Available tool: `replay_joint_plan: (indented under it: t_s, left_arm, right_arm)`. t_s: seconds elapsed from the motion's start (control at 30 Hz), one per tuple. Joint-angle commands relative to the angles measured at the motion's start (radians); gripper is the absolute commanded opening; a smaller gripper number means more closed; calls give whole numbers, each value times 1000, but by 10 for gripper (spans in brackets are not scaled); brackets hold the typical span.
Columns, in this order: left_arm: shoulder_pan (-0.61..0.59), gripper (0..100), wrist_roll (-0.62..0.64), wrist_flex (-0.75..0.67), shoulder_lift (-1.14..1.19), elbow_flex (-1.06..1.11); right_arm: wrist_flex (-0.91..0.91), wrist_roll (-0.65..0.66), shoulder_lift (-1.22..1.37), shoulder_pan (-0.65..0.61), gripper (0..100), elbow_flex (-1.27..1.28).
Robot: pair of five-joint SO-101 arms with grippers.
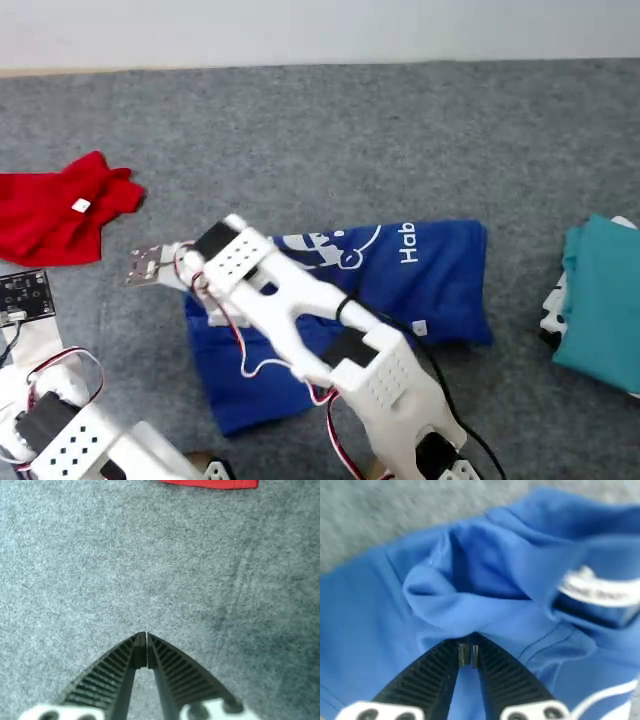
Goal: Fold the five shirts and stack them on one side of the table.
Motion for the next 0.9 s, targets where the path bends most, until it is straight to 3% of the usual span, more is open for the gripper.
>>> replay_joint_plan:
  t_s: [0.0,0.2,0.27,0.57,0.67,0.73,0.87]
  left_arm:
    - [-5,21,-8,-20,-8,-5]
    - [-18,19,5,-8,-8,-45]
    - [-61,19,60,5,-8,-104]
    - [-373,19,112,69,-8,-240]
    - [-479,20,109,71,-8,-220]
    - [-528,21,72,69,-8,-206]
    - [-568,20,32,63,-8,-189]
  right_arm:
    - [-15,-38,-19,-35,9,-55]
    - [68,-46,-79,18,9,-124]
    - [120,-46,-113,33,9,-150]
    - [366,-51,-194,45,9,-167]
    - [404,-163,-203,45,9,-158]
    - [404,-227,-229,44,9,-110]
    - [386,-201,-323,12,9,43]
